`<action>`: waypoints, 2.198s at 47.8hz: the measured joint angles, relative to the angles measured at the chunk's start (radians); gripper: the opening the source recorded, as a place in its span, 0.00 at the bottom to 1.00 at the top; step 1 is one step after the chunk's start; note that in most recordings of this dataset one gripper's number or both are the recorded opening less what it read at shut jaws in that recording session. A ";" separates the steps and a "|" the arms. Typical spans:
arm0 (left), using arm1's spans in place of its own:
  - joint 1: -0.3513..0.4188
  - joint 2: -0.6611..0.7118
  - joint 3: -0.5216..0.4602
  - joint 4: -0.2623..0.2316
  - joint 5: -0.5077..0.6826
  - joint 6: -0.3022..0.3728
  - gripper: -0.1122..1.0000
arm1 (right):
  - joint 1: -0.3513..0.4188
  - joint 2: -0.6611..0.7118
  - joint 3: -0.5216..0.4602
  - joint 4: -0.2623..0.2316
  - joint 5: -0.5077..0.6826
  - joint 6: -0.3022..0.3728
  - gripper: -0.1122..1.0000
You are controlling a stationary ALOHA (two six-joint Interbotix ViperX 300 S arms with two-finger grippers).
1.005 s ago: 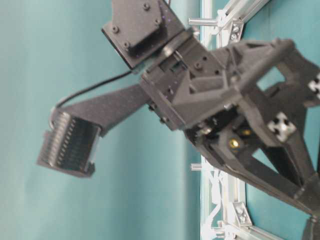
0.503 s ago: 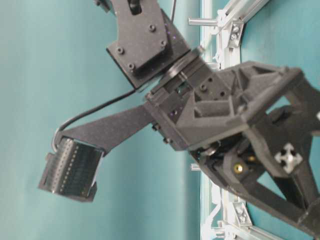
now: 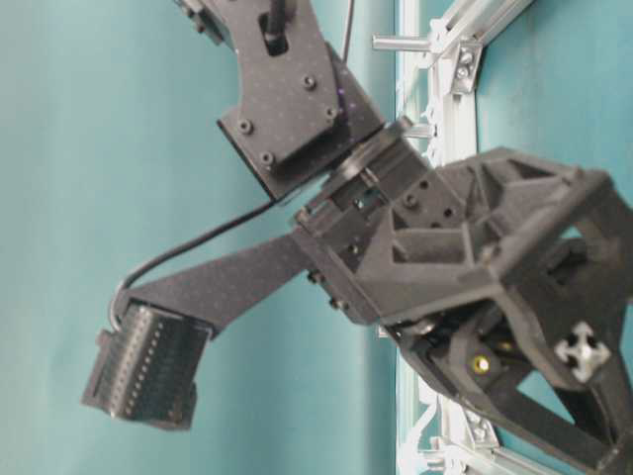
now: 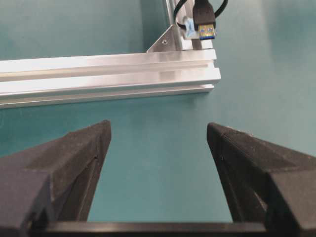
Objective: Insert the wire through the string loop located on the left side.
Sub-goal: 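Push the USB plug up through the zip-tie loop with the right gripper, then move the left gripper to the plug and close it on the plug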
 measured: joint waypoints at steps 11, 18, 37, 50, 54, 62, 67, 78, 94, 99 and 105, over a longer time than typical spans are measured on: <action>0.000 0.000 0.000 0.000 0.000 0.000 0.82 | 0.002 0.009 -0.015 0.000 0.000 0.000 0.19; 0.000 -0.002 0.000 0.000 0.000 0.000 0.82 | 0.000 0.015 -0.025 0.000 0.000 0.002 0.19; 0.000 0.000 0.000 0.000 0.000 0.000 0.82 | 0.000 0.018 -0.029 0.000 0.000 0.002 0.19; 0.000 0.000 0.000 0.002 0.000 0.000 0.82 | 0.002 0.018 -0.028 0.000 0.000 0.002 0.19; 0.000 0.000 0.000 0.002 0.000 0.000 0.82 | 0.002 0.018 -0.029 0.000 0.000 0.000 0.19; -0.008 0.000 -0.003 0.000 0.000 0.000 0.82 | 0.002 0.018 -0.028 0.000 0.000 0.000 0.19; -0.017 0.012 -0.015 0.000 -0.002 -0.002 0.82 | 0.002 0.018 -0.029 0.000 0.000 0.002 0.19; -0.040 0.147 -0.064 0.000 -0.058 -0.003 0.82 | 0.002 0.018 -0.029 0.000 0.000 0.000 0.19; -0.060 0.423 -0.146 0.000 -0.229 -0.005 0.83 | 0.002 0.018 -0.029 -0.041 0.000 0.002 0.19; -0.060 0.483 -0.169 0.000 -0.236 -0.006 0.84 | 0.000 0.018 -0.028 -0.055 0.000 0.002 0.19; -0.061 0.545 -0.202 0.000 -0.238 -0.006 0.86 | 0.000 0.018 -0.029 -0.058 0.000 0.005 0.19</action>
